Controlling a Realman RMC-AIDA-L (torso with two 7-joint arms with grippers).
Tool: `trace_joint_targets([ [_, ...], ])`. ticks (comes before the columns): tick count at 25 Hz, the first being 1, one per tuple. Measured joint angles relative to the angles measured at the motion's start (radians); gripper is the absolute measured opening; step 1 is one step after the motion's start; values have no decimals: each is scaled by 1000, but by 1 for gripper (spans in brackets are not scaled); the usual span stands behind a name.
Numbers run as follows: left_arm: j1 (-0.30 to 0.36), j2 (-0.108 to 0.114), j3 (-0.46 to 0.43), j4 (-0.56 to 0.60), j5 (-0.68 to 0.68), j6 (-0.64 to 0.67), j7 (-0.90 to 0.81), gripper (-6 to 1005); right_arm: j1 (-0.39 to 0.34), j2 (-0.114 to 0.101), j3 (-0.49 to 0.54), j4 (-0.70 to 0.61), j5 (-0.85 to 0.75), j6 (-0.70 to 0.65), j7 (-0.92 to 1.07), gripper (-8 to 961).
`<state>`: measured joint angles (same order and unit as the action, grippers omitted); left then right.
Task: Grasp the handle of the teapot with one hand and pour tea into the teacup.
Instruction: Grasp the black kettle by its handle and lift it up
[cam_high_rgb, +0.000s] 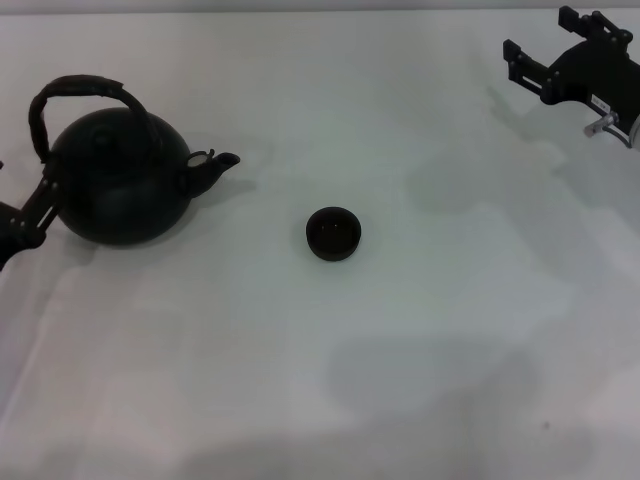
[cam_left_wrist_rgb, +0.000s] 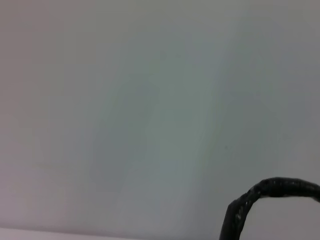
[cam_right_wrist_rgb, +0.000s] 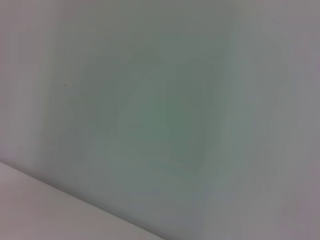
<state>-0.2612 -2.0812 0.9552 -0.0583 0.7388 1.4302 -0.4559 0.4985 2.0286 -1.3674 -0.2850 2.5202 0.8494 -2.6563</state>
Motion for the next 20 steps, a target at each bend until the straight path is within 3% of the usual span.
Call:
trace_joint_targets([
  [20, -47, -1, -8, 2, -21, -53, 3, 833, -3, -1, 1, 12, 2, 9, 14, 830],
])
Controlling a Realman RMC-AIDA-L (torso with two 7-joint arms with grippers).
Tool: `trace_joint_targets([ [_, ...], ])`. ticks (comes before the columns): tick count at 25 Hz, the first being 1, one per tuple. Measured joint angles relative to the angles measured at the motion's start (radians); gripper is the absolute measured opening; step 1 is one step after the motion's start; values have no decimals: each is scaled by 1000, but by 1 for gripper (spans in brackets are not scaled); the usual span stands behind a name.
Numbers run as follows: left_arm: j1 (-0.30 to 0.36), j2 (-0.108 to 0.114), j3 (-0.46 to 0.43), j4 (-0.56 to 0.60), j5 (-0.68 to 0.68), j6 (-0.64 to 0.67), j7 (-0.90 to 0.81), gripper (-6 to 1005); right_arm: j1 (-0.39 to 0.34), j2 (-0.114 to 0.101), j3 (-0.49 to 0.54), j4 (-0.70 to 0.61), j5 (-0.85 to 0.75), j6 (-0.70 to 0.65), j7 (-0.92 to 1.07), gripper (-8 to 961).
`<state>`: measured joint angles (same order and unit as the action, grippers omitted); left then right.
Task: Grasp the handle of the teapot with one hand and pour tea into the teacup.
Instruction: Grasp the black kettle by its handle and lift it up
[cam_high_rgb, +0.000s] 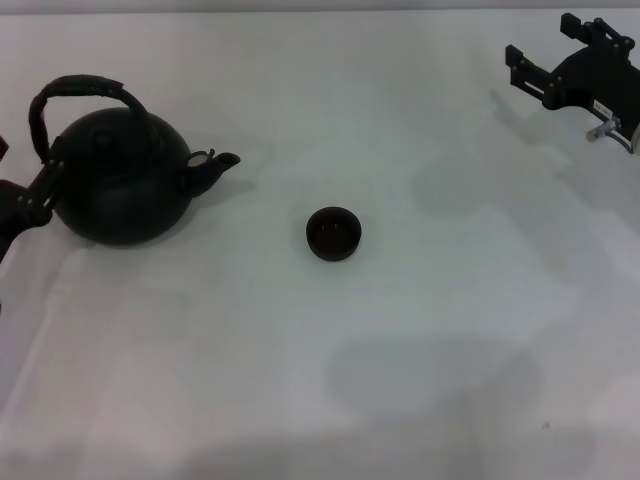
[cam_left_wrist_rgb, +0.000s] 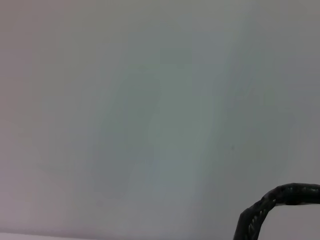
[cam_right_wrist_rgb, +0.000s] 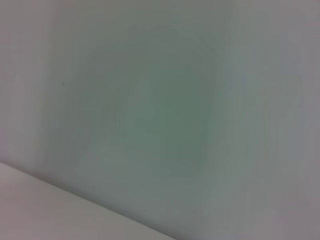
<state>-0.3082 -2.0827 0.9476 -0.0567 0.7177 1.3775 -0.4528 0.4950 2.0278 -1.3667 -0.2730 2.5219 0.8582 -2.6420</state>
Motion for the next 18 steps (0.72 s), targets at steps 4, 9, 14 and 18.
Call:
trace_joint_targets([
  [4, -11, 0, 0, 0, 0, -12, 0, 832, 3, 0, 0, 0, 0, 0, 1, 830],
  [9, -19, -1, 0, 0, 0, -18, 27, 830, 3, 0, 0, 0, 0, 0, 1, 830],
  [14, -24, -2, 0, -1, -2, -20, 85, 828, 5, 0, 1, 0, 5, -2, 2, 830],
  [18, -26, -2, 0, -5, 0, -20, 87, 797, 5, 0, 1, 0, 9, -3, 3, 830],
])
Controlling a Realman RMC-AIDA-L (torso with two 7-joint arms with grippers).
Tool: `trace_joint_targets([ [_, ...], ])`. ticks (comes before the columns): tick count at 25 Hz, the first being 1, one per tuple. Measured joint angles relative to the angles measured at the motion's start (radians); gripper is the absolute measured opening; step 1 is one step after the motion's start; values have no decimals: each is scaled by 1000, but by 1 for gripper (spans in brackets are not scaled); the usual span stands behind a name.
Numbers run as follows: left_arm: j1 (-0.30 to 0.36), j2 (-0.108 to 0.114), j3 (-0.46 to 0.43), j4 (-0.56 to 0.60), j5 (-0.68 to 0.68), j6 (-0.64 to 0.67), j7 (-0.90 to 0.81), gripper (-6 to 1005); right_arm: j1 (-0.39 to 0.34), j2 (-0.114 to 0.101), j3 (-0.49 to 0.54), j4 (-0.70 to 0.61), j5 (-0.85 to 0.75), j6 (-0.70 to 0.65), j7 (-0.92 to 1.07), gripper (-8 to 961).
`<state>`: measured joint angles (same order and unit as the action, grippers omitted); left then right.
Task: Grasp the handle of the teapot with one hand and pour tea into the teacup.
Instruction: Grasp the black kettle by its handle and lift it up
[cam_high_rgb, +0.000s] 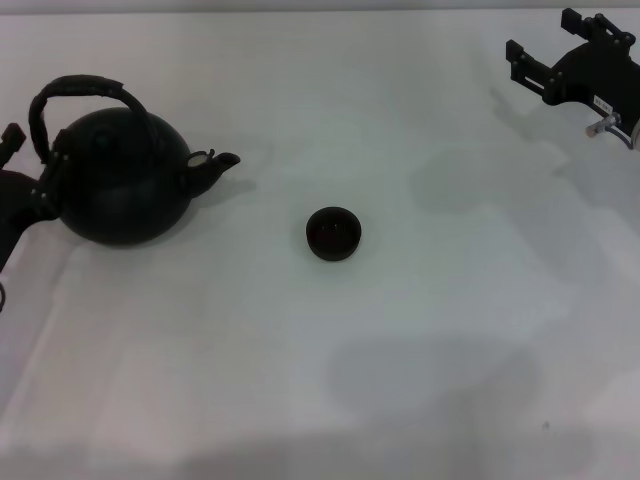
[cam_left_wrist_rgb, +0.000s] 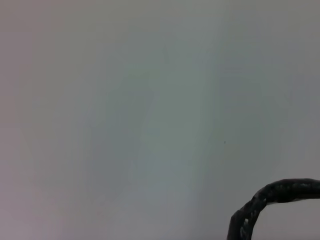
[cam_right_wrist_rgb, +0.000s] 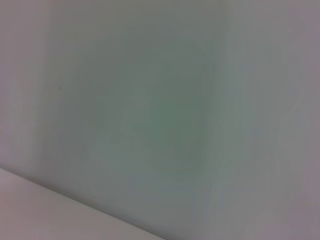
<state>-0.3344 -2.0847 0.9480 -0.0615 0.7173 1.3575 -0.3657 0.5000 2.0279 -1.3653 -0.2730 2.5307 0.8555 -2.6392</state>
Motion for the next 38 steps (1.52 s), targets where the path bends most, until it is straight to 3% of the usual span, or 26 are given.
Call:
trace_joint_targets([
  [5, -1, 0, -1, 2, -2, 0, -4, 650, 1, 0, 0, 0, 0, -2, 0, 830],
  [10, -4, 0, -2, 3, -2, 0, -1, 397, 2, 0, 0, 0, 1, -3, 1, 830],
  [18, -9, 1, -2, 6, -3, -12, -2, 107, 3, 0, 0, 0, 2, -4, 1, 829],
  [31, -35, 4, 2, 33, 6, 53, -6, 109, 5, 0, 2, 0, 2, -4, 1, 829],
  [38, -48, 6, 7, 126, 116, 59, 13, 108, 5, 0, 2, 0, 2, -4, 1, 829],
])
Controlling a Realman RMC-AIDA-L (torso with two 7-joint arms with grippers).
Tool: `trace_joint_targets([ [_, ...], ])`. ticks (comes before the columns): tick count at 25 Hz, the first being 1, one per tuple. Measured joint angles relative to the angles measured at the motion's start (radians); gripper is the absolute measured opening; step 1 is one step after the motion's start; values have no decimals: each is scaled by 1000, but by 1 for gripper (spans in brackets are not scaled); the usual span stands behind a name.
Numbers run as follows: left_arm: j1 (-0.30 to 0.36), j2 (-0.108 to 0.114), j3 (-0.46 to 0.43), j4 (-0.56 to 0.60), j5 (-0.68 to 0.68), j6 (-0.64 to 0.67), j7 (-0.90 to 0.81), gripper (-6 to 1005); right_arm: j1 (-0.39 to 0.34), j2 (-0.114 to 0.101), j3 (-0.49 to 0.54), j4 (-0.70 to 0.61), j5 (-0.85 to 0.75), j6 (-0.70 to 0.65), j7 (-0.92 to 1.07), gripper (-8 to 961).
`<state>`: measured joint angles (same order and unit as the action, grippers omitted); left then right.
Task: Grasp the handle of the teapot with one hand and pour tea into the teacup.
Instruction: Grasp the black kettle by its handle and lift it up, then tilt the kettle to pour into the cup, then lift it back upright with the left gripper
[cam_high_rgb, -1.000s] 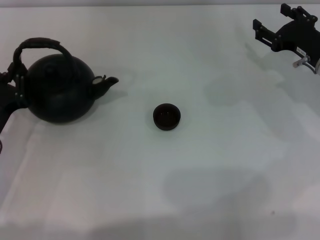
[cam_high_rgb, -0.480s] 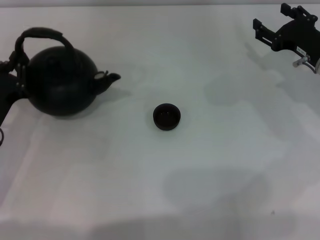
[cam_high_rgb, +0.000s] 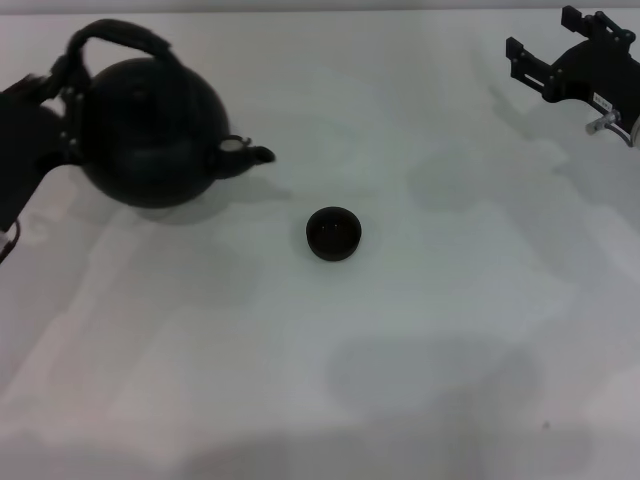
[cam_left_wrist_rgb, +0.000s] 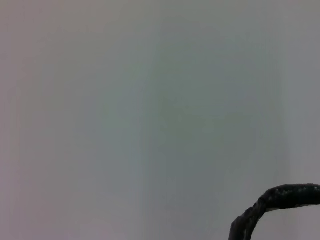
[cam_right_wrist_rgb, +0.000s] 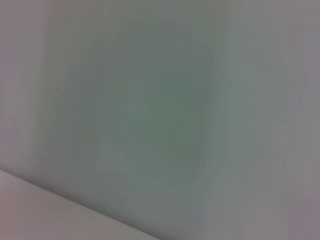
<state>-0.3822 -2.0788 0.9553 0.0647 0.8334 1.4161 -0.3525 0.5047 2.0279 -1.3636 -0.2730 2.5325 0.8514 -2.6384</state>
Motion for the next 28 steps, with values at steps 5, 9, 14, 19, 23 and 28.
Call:
trace_joint_targets([
  [5, -37, 1, 1, 25, 93, -8, 115, 107, 0, 0, 0, 0, 0, 0, 0, 829],
  [9, -65, 0, 2, 25, 114, -43, 144, 107, 0, 0, 0, 1, 0, 0, 1, 829],
  [14, -86, 0, 10, 25, 132, -79, 147, 106, 0, 0, -1, 3, 0, 0, 1, 829],
  [19, -91, 0, 61, 44, 133, -108, 196, 106, 1, 0, -2, 9, 0, 0, 1, 829],
  [23, -99, -1, 77, 48, 133, -125, 207, 105, 2, 0, -2, 12, 0, 0, 2, 829],
  [28, -106, 2, 90, 62, 133, -133, 215, 105, 3, 0, -2, 12, 0, 0, 2, 829],
])
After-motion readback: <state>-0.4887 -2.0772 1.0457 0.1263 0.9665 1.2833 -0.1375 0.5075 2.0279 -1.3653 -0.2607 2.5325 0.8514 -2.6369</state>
